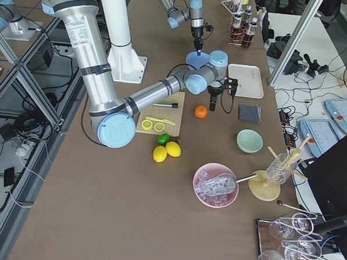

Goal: Pick orange to plate
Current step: 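Push the blue plate toward the table center with the left gripper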

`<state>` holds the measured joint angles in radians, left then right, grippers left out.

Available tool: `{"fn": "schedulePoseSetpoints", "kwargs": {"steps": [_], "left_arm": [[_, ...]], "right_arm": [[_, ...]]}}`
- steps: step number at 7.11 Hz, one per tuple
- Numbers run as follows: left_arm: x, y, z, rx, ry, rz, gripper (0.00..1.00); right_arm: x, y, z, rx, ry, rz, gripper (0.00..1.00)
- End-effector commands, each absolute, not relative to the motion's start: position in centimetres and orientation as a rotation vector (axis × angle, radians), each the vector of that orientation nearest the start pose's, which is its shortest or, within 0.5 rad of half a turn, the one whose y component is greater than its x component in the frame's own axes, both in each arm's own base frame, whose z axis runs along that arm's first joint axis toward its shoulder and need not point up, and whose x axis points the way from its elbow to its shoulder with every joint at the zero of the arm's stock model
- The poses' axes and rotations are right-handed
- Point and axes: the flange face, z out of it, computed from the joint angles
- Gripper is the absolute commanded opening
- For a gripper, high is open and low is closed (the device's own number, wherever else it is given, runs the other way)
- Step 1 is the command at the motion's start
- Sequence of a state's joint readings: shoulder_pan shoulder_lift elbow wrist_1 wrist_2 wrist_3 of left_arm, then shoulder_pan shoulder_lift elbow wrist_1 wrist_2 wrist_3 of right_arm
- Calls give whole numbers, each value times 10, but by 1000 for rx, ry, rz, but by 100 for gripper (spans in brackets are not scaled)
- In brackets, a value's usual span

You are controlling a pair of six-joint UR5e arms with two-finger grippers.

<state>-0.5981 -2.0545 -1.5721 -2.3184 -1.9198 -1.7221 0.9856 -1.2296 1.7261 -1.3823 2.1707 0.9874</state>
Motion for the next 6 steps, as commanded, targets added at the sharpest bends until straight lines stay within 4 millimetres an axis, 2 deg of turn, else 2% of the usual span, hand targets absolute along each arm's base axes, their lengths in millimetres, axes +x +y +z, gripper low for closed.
{"fn": "schedulePoseSetpoints", "kwargs": {"steps": [1, 2, 4, 5, 6], "left_arm": [[530, -432, 278, -38, 1279, -480, 0], [542, -420, 269, -25, 1289, -476, 0], [550, -410, 273, -47, 1283, -480, 0], [549, -412, 278, -26, 1273, -483, 15], [548, -412, 282, -18, 1268, -475, 69]], "right_arm": [[-284, -558, 380, 54, -867, 170, 100], [-287, -558, 382, 50, -865, 167, 100], [-289, -557, 383, 46, -864, 165, 100], [-294, -555, 382, 44, -865, 157, 100], [-296, -555, 382, 43, -865, 154, 100]]}}
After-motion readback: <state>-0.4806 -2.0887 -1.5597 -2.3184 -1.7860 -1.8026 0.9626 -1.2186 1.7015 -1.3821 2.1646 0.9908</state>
